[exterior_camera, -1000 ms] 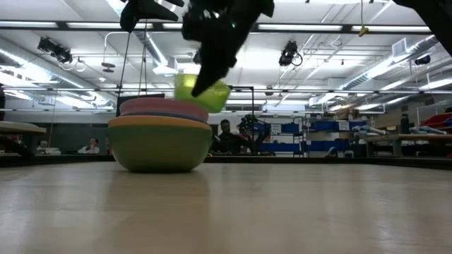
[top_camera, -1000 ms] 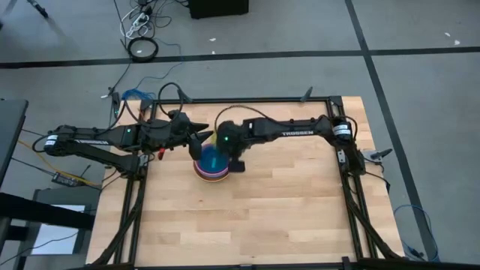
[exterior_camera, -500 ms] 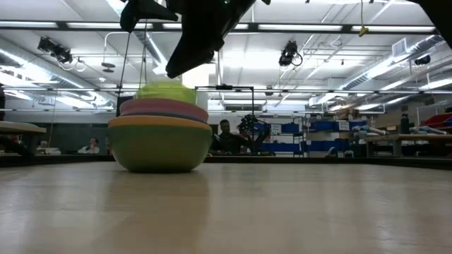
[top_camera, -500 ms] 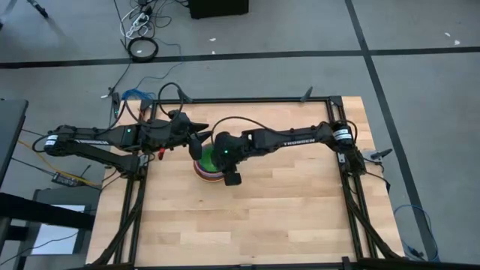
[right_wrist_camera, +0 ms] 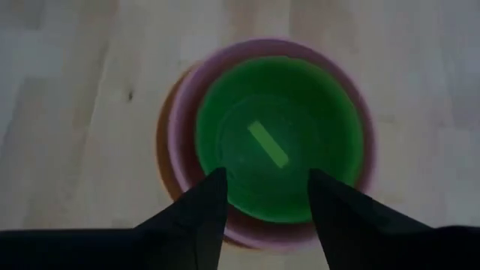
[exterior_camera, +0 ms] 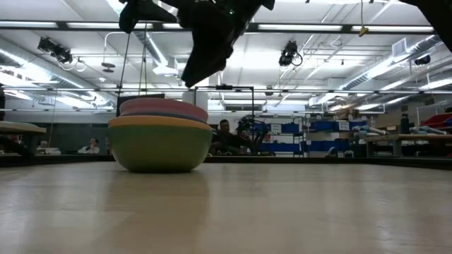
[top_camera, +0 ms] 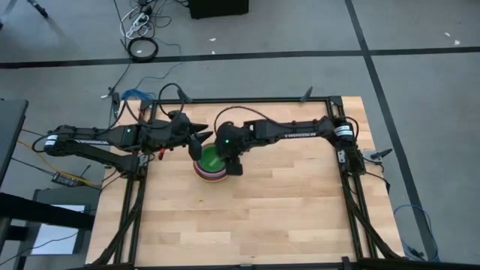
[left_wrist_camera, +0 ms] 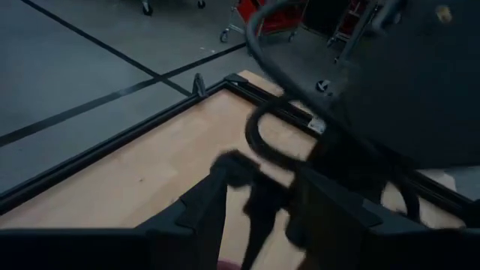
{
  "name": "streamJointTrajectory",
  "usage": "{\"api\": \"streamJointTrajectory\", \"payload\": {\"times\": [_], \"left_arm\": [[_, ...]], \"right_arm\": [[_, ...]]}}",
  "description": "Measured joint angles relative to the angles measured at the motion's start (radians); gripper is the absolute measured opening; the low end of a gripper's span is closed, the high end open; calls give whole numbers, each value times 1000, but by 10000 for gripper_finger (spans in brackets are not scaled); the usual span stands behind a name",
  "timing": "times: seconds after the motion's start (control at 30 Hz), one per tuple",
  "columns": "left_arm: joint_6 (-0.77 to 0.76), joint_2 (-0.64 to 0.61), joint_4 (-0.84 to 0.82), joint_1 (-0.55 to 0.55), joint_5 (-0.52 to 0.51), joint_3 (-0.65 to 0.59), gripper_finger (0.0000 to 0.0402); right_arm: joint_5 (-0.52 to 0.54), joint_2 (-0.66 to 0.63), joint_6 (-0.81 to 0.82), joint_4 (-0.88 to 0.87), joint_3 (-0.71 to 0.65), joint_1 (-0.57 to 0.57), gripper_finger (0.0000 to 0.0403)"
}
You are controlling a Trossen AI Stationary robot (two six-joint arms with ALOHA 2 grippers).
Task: Nest bowls inside each other
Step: Return to Home Position
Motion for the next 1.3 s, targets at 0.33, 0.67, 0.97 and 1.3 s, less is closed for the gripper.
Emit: {"api": "streamJointTrajectory", "payload": {"times": [0.33, 0.67, 0.97, 1.3], "left_arm": [[110, 0, 72, 0, 0, 0, 173], [262, 40, 247, -20, 96, 0, 173], [354, -27, 737, -20, 709, 0, 173], [407, -298, 441, -41, 491, 1, 173]], "right_arm": [[-105, -119, -29, -72, 1, -9, 161], [-200, -350, -111, 0, 0, 76, 160], [-363, -685, -137, 17, -43, 116, 160], [-237, -1097, -124, 256, -344, 228, 160]]}}
